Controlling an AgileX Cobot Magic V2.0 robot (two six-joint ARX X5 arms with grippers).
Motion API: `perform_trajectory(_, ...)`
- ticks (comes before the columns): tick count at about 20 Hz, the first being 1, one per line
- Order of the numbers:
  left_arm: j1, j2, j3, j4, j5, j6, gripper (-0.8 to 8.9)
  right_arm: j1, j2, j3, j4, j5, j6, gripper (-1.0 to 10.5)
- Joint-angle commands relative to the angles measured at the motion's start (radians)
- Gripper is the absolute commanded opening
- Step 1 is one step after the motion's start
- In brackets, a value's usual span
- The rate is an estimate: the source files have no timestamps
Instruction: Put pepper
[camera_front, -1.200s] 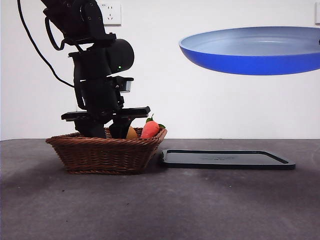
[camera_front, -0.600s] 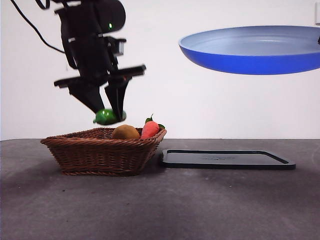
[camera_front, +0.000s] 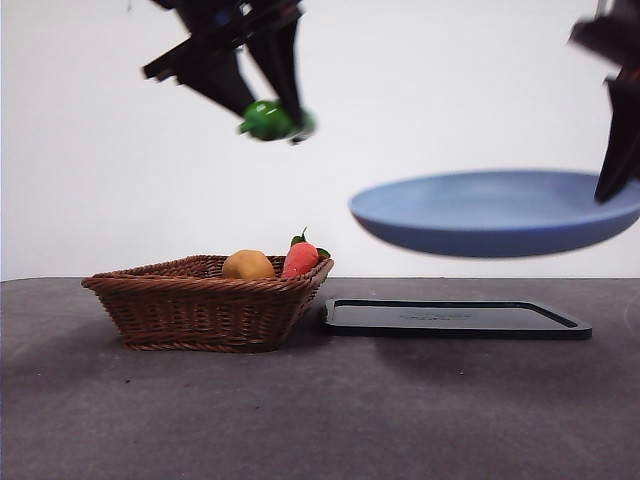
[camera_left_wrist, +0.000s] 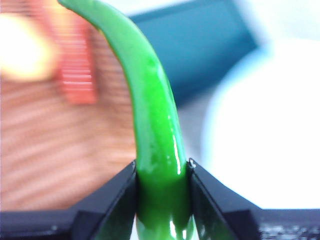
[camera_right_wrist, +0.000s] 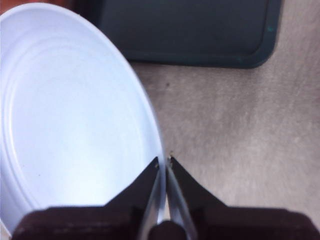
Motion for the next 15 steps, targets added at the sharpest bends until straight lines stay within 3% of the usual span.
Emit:
perform_trajectory(1,-0.066,0.015,0.018,0.018,0.055,-0.003,1.09,0.002,0.061,0.016,0.049,-0.005,0.051,0.1)
perform_trajectory(5,-0.187,0.016,0.018,0.109,0.04,0.027,1.09,0.003,0.112,0.016,0.08,-0.008,0.072,0.1)
perform_trajectory(7,-0.229,0.035,0.018,0.149,-0.015,0.05,1.09,0.003,0.112,0.016,0.089,-0.053,0.074,0.1)
perform_trajectory(15,-0.253,0.223,0.018,0.163,-0.029,0.077,1.09,0.002,0.112,0.016,0.093,-0.083,0.089,0.1)
